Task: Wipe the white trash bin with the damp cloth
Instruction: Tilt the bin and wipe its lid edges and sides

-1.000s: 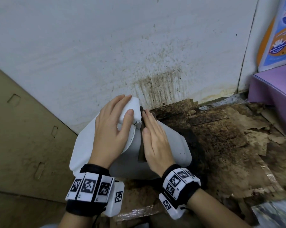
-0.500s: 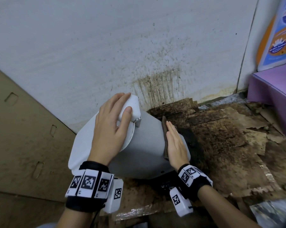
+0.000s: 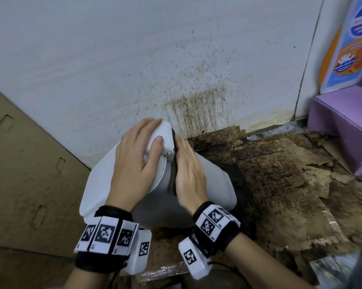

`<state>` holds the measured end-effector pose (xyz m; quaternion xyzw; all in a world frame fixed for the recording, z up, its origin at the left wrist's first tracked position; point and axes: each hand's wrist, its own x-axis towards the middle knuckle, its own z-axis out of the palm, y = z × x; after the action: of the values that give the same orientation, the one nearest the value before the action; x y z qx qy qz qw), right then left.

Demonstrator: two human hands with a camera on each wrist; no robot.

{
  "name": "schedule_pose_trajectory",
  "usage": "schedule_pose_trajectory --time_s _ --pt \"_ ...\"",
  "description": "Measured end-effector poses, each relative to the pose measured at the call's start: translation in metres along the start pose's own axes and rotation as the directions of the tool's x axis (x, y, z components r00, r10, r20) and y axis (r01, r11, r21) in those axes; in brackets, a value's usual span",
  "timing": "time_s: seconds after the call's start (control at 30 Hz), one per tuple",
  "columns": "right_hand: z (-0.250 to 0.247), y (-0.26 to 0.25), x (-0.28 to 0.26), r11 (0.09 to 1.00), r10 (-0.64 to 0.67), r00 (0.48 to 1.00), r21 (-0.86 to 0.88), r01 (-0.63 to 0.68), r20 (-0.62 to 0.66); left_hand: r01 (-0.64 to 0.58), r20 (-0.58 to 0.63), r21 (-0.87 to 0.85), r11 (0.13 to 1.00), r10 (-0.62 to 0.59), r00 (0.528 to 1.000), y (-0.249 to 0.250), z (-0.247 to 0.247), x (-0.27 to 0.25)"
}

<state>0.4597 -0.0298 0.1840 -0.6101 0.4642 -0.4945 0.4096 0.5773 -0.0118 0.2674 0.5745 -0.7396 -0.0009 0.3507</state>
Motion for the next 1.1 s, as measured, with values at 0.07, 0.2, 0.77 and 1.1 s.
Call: schedule_pose_trajectory --time_s 0.07,0.2,0.77,1.1 --pt "-0.006 0.008 -0.001 0.997 -0.074 0.997 -0.011 0.074 0.003 -0.002 0.004 -0.002 1.0 0.002 1.0 -0.001 -0.001 0.001" --pt "-0.017 0.037 -0.005 0.992 -0.098 0.995 -0.074 0.1 0.021 -0.002 0.006 -0.01 1.0 0.002 1.0 -0.006 -0.003 0.002" --pt "-0.047 0.116 -0.021 0.944 0.319 0.932 -0.03 -0.329 -0.175 0.001 -0.024 -0.011 1.0 -0.001 1.0 -0.013 -0.009 -0.001" --pt "0.001 -0.001 0.006 0.994 0.056 0.995 -0.099 -0.047 0.085 -0.01 -0.026 -0.001 1.0 0.01 1.0 -0.013 -0.011 -0.001"
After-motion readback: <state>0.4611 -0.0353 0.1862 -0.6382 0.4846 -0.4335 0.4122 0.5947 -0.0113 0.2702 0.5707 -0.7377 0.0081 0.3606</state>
